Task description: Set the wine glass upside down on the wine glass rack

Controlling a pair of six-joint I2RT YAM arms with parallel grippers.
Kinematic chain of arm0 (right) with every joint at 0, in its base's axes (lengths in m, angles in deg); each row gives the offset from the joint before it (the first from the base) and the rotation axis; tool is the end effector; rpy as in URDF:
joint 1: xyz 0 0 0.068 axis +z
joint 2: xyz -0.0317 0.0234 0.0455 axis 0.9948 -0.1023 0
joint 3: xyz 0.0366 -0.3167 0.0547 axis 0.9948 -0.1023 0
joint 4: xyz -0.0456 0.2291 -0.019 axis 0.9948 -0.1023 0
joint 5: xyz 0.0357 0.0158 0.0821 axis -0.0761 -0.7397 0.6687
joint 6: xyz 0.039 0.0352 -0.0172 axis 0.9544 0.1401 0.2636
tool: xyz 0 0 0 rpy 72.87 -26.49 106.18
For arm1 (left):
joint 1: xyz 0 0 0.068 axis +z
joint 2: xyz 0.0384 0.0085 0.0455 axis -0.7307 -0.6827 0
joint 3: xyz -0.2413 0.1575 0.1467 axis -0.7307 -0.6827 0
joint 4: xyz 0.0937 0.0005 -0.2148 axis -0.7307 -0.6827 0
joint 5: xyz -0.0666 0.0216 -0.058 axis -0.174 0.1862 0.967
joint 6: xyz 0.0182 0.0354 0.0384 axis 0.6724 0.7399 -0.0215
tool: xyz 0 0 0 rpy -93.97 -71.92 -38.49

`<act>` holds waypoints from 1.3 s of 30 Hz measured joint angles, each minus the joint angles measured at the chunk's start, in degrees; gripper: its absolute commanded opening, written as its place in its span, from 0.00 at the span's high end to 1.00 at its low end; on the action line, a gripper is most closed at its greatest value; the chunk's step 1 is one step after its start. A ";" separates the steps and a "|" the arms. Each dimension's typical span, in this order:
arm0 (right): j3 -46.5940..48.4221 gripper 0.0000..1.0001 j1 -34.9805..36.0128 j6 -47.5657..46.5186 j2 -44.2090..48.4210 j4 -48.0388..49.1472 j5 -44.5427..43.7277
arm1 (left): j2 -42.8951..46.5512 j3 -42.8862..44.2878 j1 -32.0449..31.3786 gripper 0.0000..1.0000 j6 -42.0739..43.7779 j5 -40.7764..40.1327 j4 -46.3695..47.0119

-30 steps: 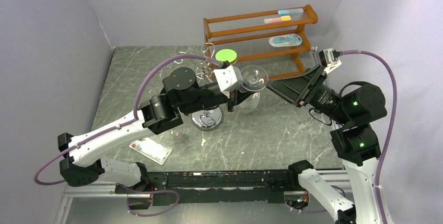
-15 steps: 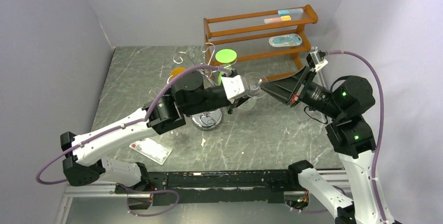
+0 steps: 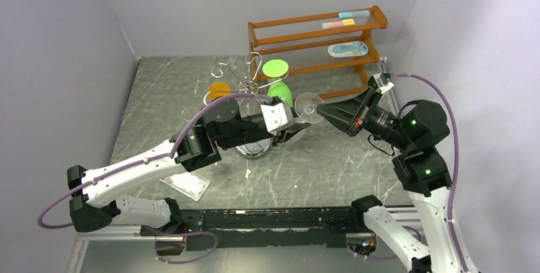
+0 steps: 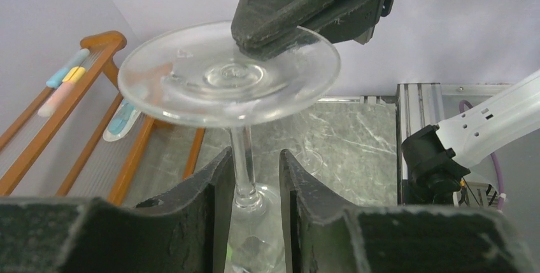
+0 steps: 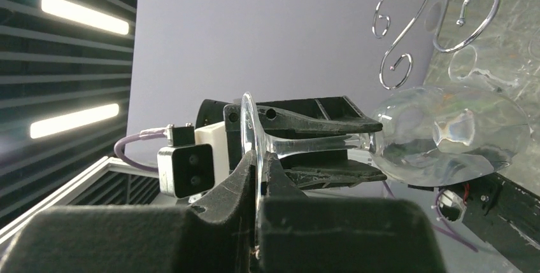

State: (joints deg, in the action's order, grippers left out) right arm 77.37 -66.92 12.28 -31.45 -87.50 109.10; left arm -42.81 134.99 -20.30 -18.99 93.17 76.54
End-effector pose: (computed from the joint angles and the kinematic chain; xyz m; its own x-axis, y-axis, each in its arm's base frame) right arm 0.0447 0.0391 0.4813 -0.8186 0.5452 -0.1806 -0.1984 0.0267 0.9798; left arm 0.0870 -0.2212 0.4897 0.2529 0.0062 -0.9675 0.9336 0.2608 0.2457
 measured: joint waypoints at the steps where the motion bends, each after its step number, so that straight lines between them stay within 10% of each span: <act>1: 0.00 1.00 0.02 0.15 0.26 0.00 -0.15 | 0.17 -0.20 -0.04 0.64 -0.04 0.20 0.33; 8: 0.00 1.00 0.02 1.77 1.62 -0.22 -0.35 | 2.01 -2.19 0.02 0.93 -0.52 1.88 2.56; 14: -0.11 1.00 0.02 2.38 2.56 -0.17 -0.37 | 2.16 -2.19 0.02 0.95 -1.81 3.17 3.48; 23: -1.31 0.22 0.00 2.27 3.39 1.29 -1.66 | 2.01 -2.16 0.17 0.95 -6.03 3.74 0.11; 39: -2.47 0.11 0.00 -11.52 4.66 -6.08 -18.93 | 15.21 -3.08 0.17 0.95 -14.91 -8.31 -21.24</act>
State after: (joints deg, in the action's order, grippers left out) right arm 74.90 -66.92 0.76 -26.79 -93.58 90.17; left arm -27.60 131.91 -20.12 -33.90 84.87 55.30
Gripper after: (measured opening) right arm 0.887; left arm 0.109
